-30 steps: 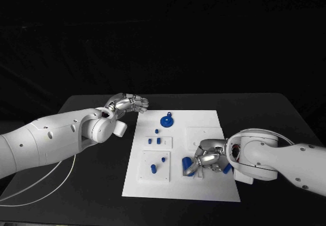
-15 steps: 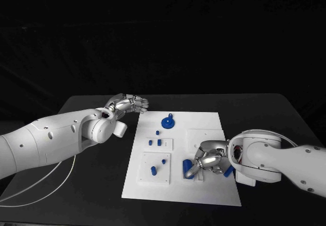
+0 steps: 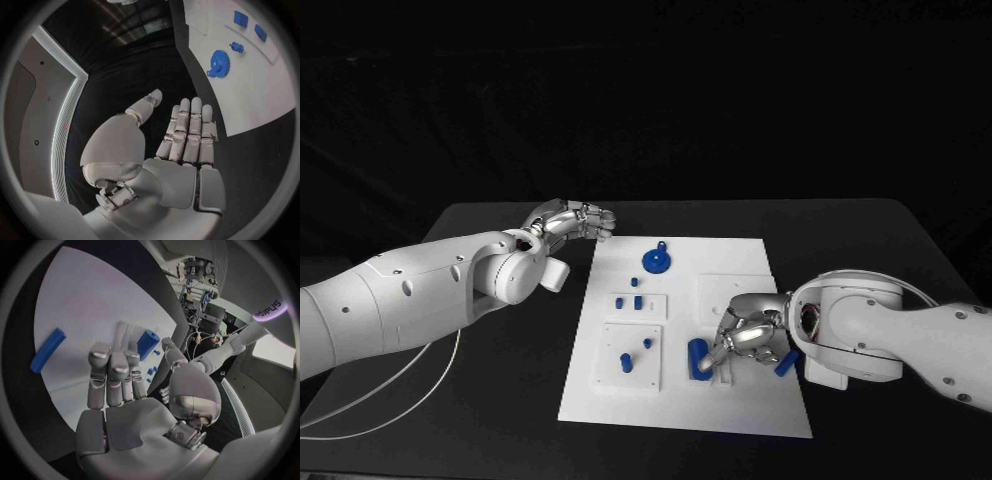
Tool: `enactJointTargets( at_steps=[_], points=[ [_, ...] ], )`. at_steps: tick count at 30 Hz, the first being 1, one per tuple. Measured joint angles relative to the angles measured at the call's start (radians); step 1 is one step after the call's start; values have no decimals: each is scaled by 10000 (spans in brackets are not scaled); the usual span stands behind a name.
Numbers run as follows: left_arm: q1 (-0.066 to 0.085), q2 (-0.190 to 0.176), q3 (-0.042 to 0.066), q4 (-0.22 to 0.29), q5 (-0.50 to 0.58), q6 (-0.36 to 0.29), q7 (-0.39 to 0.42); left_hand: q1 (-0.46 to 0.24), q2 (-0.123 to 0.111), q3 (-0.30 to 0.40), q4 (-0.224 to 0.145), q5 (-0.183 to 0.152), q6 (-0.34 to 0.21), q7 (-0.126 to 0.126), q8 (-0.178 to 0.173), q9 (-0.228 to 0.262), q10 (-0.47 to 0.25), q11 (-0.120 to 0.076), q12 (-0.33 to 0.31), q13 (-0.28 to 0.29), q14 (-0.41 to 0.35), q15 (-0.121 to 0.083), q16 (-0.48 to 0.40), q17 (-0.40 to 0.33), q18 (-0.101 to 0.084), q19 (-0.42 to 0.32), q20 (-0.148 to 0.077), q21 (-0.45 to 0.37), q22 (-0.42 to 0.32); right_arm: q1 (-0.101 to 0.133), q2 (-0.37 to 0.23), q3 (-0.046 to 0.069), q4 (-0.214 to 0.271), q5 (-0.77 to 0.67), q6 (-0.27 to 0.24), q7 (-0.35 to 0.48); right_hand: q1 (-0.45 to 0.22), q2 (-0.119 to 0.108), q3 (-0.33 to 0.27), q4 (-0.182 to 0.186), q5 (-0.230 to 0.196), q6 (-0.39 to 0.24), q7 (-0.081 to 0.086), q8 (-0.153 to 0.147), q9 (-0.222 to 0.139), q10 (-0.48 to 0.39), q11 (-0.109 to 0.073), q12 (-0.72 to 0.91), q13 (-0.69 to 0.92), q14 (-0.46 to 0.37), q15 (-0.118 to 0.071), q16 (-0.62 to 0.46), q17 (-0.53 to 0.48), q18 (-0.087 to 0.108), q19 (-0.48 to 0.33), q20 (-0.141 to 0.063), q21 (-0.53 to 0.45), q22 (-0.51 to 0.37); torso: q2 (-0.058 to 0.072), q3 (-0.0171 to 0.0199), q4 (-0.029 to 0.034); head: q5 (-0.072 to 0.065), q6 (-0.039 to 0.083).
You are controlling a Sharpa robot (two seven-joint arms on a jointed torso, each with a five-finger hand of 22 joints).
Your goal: Assemble the parts on the task board
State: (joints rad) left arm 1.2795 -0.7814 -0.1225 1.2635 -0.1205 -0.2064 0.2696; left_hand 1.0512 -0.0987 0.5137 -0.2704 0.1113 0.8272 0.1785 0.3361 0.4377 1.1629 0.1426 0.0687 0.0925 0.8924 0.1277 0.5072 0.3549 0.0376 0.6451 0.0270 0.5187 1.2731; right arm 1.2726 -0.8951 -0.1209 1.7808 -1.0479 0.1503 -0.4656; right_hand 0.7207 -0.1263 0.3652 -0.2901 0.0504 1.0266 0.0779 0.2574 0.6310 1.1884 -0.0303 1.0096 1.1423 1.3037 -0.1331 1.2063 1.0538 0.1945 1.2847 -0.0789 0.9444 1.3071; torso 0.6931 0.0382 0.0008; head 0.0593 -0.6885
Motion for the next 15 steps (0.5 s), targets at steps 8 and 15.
enactJointTargets(
  at_steps=[8, 15],
  points=[
    [0, -6, -1, -3, 0, 4, -5, 0, 0, 0, 0, 0, 0, 0, 0, 0, 0, 0, 0, 1, 0, 0, 0, 9, 0, 0, 0, 0, 0, 33, -126, 14, 130, -10, 223, 16, 837, 96, 202, 15, 0, 16, -9, -40, 0, 0, 0, 0, 12, 4, 5, 0, -1, 0, 22, -19, 0, -12, 1, 4, -6, 8, -35],
    [0, -5, -1, -3, -1, 9, -8, 0, 0, 0, 0, 0, 0, 0, 0, 1, 0, 0, 0, 1, 0, 0, 0, 17, 0, 0, 0, 0, 8, 36, -101, 15, 146, -49, 352, 20, 1233, 143, 735, 101, 0, 66, 33, -40, 0, 7, 3, -39, 24, 18, 17, -38, -2, 0, 51, -19, 0, -21, 1, 6, -6, 9, -52]
  ],
)
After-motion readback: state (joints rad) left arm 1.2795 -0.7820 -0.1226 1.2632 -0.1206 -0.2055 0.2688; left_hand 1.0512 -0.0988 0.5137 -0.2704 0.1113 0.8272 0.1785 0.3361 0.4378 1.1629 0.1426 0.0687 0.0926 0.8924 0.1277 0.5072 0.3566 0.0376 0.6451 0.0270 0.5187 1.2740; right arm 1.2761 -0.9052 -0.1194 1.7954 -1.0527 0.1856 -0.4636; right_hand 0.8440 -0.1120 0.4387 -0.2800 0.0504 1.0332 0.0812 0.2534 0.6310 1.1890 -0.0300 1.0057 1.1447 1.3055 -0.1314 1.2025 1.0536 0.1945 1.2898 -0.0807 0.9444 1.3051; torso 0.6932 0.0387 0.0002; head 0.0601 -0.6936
